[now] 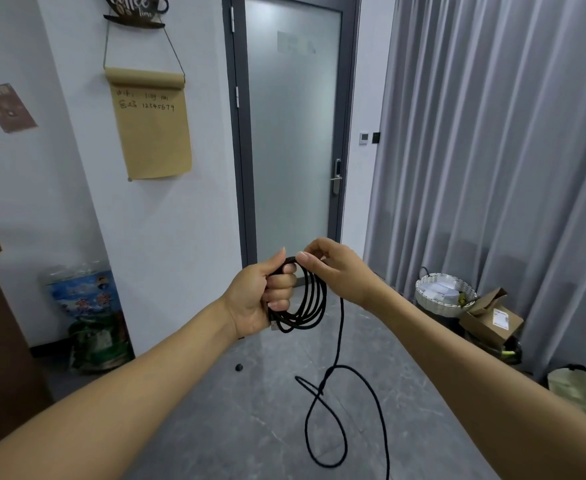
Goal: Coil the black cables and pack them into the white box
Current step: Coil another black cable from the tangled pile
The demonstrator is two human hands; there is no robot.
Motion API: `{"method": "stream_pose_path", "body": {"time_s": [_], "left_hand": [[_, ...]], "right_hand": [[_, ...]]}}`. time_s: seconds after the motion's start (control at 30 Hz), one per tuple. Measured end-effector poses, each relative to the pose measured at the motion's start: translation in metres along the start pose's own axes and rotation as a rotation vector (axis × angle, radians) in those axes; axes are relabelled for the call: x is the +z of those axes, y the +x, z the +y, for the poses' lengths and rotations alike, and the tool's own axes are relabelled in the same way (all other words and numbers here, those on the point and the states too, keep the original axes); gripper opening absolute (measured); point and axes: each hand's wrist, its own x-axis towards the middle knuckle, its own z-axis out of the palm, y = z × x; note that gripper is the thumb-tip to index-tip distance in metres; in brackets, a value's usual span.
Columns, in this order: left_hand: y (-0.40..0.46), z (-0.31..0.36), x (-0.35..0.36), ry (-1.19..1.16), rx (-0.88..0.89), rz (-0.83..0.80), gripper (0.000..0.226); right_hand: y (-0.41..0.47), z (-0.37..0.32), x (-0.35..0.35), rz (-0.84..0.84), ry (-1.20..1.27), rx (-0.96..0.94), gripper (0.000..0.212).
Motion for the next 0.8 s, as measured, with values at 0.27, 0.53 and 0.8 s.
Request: {"method": "stream_pose_path", "body": {"time_s": [0.27, 0.53, 0.8], "left_hand": [[-0.003, 0.002, -0.008, -0.137, 0.032, -0.027, 0.04], [-0.001, -0.013, -0.011, 0.335, 0.175, 0.149, 0.042], [-0.008, -0.03, -0.021, 0.521, 0.212, 0.159, 0.036]], "right_hand": [[-0.017, 0.005, 0.014, -0.217, 0.23, 0.042, 0.04], [-0.009, 0.002, 0.021, -0.208, 0.15, 0.115, 0.025], [-0.013, 0.008, 0.035, -0.276, 0.08, 0.159, 0.024]]}}
